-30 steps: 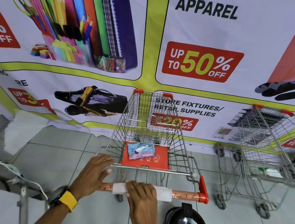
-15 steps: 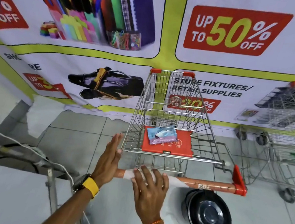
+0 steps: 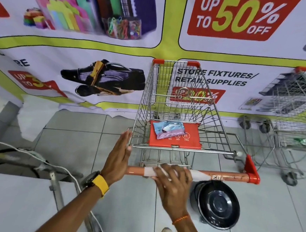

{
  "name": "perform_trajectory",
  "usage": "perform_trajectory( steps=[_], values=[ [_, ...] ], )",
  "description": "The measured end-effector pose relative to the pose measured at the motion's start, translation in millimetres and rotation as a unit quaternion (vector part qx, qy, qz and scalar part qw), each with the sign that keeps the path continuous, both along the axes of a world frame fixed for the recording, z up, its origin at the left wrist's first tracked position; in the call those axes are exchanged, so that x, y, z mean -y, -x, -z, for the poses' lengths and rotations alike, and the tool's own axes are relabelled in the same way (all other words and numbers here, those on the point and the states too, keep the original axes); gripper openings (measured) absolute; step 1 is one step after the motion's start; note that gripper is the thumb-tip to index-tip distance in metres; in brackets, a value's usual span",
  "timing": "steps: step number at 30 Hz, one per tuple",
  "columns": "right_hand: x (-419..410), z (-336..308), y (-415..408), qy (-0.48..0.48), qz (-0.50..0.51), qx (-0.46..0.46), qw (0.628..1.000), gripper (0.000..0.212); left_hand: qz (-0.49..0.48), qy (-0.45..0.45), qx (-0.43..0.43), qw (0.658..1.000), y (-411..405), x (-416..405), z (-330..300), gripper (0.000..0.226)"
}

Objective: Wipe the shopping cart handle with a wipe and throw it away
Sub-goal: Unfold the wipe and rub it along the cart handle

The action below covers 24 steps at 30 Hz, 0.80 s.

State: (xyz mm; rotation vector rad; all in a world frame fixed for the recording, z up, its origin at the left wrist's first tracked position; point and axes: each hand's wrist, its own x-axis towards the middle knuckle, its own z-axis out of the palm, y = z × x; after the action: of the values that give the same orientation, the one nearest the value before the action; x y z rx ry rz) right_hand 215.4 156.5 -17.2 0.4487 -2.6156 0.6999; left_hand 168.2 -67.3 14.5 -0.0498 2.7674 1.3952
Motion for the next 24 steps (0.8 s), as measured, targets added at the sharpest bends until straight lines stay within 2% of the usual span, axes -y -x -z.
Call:
perform_trajectory(
  steps=[4,9,14,17,21,24],
  values=[
    [-12,2,-1,-0.02,0.02,0.008,1.0,0.028,-0.012,0.005,-0.003,1.0,0,0,3,0.075],
    [31,2,-8,-0.02,0.016,0.021,0.999,0.029,-0.015,0.021,-0.012,1.0,-2,2,2,0.074],
    [48,2,-5,-0.023,-0.011,-0.007,1.0,0.03,0.008,0.139,-0.02,0.99,1,8,5,0.065],
    [-5,4,2,-0.013,0.019,-0.024,0.999,0.027,0.019,0.205,-0.03,0.978,2,8,8,0.065],
    [-110,2,13,0.008,0.094,-0.028,0.995,0.028,0.017,0.206,-0.022,0.978,5,6,9,0.065],
    [-149,-6,23,0.023,0.13,-0.027,0.991,0.029,0.012,0.207,-0.018,0.978,8,4,9,0.067]
  ],
)
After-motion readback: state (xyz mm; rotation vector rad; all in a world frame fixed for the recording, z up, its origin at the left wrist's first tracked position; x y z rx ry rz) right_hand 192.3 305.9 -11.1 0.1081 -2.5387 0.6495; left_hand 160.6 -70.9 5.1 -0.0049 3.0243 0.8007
